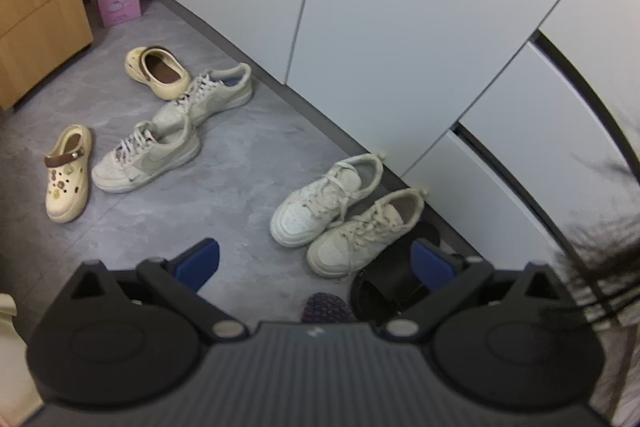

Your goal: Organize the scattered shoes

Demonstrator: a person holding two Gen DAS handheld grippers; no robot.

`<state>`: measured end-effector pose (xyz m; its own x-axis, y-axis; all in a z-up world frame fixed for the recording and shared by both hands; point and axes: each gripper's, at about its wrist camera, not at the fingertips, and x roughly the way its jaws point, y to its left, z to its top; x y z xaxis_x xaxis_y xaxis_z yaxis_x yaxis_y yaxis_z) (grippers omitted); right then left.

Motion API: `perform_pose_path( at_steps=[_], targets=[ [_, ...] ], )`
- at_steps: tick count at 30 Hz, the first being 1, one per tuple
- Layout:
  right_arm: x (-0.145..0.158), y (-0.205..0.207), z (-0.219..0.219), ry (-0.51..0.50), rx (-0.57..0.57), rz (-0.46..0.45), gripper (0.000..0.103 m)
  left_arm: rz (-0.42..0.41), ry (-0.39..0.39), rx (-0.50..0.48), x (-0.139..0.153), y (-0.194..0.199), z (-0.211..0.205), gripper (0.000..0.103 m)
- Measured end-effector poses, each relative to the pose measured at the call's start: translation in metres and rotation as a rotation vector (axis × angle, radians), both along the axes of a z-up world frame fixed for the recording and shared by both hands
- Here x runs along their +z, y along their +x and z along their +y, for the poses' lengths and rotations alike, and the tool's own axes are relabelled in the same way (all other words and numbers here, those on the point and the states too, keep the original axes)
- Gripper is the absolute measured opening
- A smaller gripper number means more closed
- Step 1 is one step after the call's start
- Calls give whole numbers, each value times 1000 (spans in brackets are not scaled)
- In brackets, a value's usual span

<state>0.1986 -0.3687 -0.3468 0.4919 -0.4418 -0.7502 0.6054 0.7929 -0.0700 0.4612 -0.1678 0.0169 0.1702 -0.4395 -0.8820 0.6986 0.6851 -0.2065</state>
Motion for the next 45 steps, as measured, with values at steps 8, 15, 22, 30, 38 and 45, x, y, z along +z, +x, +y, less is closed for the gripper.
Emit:
perform_pose_path(
  at_steps=[8,15,22,30,38,45],
  targets=[
    [-1,14,5,-71,80,29,90,-39,63,-21,-8,4,-4,103],
    [-17,39,12,-154,193,117,103,38,93,29,-24,18,0,103],
    [-30,40,3,-214,246,200,101,28,112,23,-29,19,0,103],
    [-28,35,3,-172,215,179,103,-37,120,12,-27,14,-1,103],
    [3,-10,16,-198,200,138,103,-48,128,-3,-28,7,-4,103],
    [-16,-25,13,-205,242,329,102,-67,120,-7,-25,4,-4,103]
  ],
)
